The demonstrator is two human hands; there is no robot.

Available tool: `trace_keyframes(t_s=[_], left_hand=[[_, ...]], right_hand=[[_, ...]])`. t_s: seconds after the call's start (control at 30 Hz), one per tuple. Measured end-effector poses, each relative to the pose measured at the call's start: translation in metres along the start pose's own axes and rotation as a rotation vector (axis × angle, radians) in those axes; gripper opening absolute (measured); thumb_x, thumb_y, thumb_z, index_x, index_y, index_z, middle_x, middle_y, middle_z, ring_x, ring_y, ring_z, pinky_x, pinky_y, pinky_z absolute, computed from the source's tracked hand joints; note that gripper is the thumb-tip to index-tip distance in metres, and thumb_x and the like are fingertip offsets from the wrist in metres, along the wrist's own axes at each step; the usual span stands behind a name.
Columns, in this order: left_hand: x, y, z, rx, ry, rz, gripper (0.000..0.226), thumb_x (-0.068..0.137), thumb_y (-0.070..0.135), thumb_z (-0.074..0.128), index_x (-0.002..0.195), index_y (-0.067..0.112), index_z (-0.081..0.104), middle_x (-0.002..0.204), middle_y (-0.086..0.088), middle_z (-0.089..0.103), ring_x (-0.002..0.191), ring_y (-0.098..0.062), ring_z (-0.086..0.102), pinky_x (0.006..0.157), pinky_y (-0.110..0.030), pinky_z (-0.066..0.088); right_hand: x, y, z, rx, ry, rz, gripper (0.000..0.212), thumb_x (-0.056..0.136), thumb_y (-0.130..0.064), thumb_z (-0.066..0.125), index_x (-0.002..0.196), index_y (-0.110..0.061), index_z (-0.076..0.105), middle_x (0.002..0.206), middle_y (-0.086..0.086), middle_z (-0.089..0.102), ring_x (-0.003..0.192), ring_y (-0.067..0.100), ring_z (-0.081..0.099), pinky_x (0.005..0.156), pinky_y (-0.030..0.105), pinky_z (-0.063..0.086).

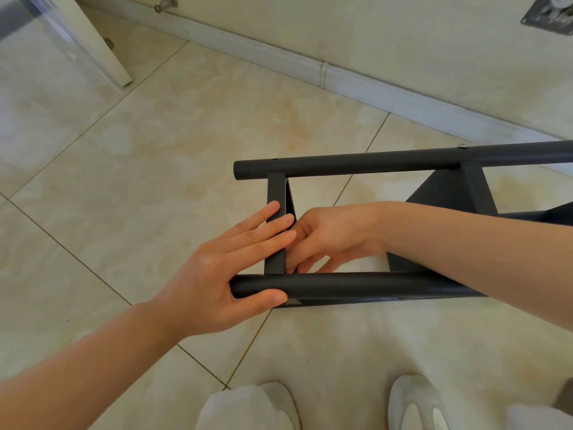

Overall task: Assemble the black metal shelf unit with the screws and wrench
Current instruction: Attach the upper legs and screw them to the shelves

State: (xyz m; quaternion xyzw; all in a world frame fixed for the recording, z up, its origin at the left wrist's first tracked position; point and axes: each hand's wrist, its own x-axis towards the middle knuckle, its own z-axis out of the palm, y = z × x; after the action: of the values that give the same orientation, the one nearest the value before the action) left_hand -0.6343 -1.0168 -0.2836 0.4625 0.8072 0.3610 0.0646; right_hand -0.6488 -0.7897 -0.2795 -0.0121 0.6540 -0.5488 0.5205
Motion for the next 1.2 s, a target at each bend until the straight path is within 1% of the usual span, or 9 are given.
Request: trace_keyframes(t_s=[0.17,0.3,0.53,0.6,0.7,0.77,0.87,1.0,1.2], left_hand=[[0.0,0.0,0.001,-0.001,0.008,0.005,0.066,0.089,0.037,0.069,0.141,0.0,0.05,0.152,-0.01,0.048,0.15,-0.029,0.031,0.12,-0.042,0.034],[0.001,0.0,0.003,-0.008,0.02,0.007,0.066,0.092,0.041,0.066,0.139,-0.002,0.05,0.15,-0.013,0.049,0.15,-0.031,0.032,0.12,-0.043,0.034],[0.003,0.001,0.007,-0.015,0.042,0.009,0.065,0.094,0.044,0.063,0.136,-0.005,0.05,0.147,-0.016,0.05,0.149,-0.033,0.033,0.119,-0.043,0.035],[0.004,0.001,0.008,-0.014,0.047,0.011,0.066,0.095,0.045,0.062,0.136,-0.006,0.05,0.147,-0.016,0.05,0.149,-0.033,0.034,0.119,-0.043,0.035],[0.005,0.001,0.008,-0.018,0.052,0.008,0.065,0.096,0.045,0.061,0.136,-0.005,0.051,0.147,-0.016,0.05,0.148,-0.033,0.034,0.119,-0.043,0.035],[0.004,0.001,0.008,-0.016,0.054,0.009,0.066,0.096,0.045,0.061,0.135,-0.006,0.051,0.146,-0.016,0.051,0.148,-0.033,0.034,0.119,-0.042,0.035],[0.002,0.002,0.008,-0.015,0.053,0.007,0.065,0.096,0.045,0.062,0.135,-0.006,0.05,0.146,-0.016,0.051,0.148,-0.033,0.035,0.119,-0.042,0.035],[0.002,0.003,0.006,-0.017,0.047,0.008,0.064,0.095,0.044,0.063,0.135,-0.005,0.051,0.146,-0.016,0.05,0.148,-0.033,0.034,0.119,-0.042,0.035],[0.002,0.004,0.007,-0.012,0.045,0.004,0.066,0.096,0.045,0.061,0.135,-0.007,0.051,0.146,-0.017,0.051,0.148,-0.033,0.035,0.119,-0.042,0.035]], right_hand=[[0.008,-0.001,-0.002,0.08,-0.149,0.087,0.02,0.096,-0.019,0.061,0.112,-0.01,0.07,0.101,0.007,0.067,0.1,0.021,0.061,0.1,0.044,0.05],[0.015,-0.001,-0.001,0.061,-0.167,0.138,0.04,0.097,-0.022,0.06,0.129,0.002,0.056,0.102,0.012,0.052,0.099,0.025,0.049,0.099,0.043,0.048],[0.016,-0.001,-0.01,0.085,-0.257,0.154,0.01,0.096,-0.019,0.06,0.097,-0.011,0.067,0.077,0.002,0.053,0.1,0.026,0.045,0.098,0.047,0.047],[0.017,-0.001,-0.012,0.084,-0.267,0.162,0.014,0.095,-0.019,0.061,0.086,-0.014,0.07,0.077,0.002,0.054,0.1,0.026,0.045,0.099,0.047,0.046],[0.019,0.003,-0.011,0.083,-0.259,0.174,0.012,0.095,-0.02,0.062,0.099,-0.01,0.067,0.087,0.006,0.054,0.101,0.026,0.047,0.105,0.049,0.043],[0.021,0.005,-0.01,0.093,-0.254,0.153,0.015,0.096,-0.018,0.06,0.108,-0.01,0.064,0.082,0.003,0.055,0.1,0.026,0.045,0.105,0.048,0.043],[0.019,0.001,-0.01,0.107,-0.267,0.136,0.008,0.095,-0.015,0.061,0.095,-0.012,0.069,0.075,0.002,0.054,0.097,0.026,0.045,0.107,0.051,0.04],[0.015,-0.001,-0.013,0.078,-0.296,0.131,0.026,0.094,-0.015,0.062,0.071,-0.02,0.074,0.073,0.001,0.053,0.096,0.025,0.043,0.108,0.048,0.04],[0.02,0.001,-0.006,0.074,-0.222,0.128,0.013,0.094,-0.013,0.063,0.082,-0.014,0.07,0.073,0.003,0.053,0.095,0.026,0.046,0.108,0.051,0.042]])
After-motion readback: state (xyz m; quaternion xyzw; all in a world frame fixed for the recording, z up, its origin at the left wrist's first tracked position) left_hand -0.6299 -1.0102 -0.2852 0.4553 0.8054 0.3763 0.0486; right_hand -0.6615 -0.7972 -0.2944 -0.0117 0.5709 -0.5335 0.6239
